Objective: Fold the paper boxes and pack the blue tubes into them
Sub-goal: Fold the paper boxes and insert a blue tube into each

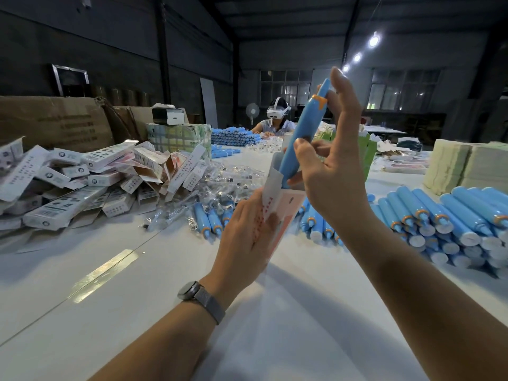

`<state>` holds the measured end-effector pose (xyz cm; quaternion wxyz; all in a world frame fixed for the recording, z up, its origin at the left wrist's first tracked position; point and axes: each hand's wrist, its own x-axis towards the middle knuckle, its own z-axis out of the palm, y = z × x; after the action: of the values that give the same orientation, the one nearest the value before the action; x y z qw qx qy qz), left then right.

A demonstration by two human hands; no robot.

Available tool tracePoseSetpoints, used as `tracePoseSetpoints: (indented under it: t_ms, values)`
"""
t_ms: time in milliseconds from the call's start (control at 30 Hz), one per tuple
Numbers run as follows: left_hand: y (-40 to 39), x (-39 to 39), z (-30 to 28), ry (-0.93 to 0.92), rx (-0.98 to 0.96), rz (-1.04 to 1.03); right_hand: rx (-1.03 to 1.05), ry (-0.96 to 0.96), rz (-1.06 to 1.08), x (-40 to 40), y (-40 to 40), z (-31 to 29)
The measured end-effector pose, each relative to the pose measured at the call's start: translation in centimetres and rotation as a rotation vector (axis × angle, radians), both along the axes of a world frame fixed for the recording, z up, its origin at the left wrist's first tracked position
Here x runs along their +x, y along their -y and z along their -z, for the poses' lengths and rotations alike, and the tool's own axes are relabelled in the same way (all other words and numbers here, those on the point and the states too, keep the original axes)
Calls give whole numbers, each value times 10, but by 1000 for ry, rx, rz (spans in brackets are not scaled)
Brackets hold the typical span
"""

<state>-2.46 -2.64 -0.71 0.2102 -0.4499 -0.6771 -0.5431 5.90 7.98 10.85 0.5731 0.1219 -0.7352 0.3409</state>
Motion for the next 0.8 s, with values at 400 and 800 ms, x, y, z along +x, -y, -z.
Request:
tracePoseSetpoints:
  t_ms: [400, 800]
  values:
    - [-3, 2, 2, 14, 11, -108, 50, -5, 176, -8, 7, 10]
    - [0, 1, -2, 52, 29, -125, 341, -31, 230, -18, 5, 26]
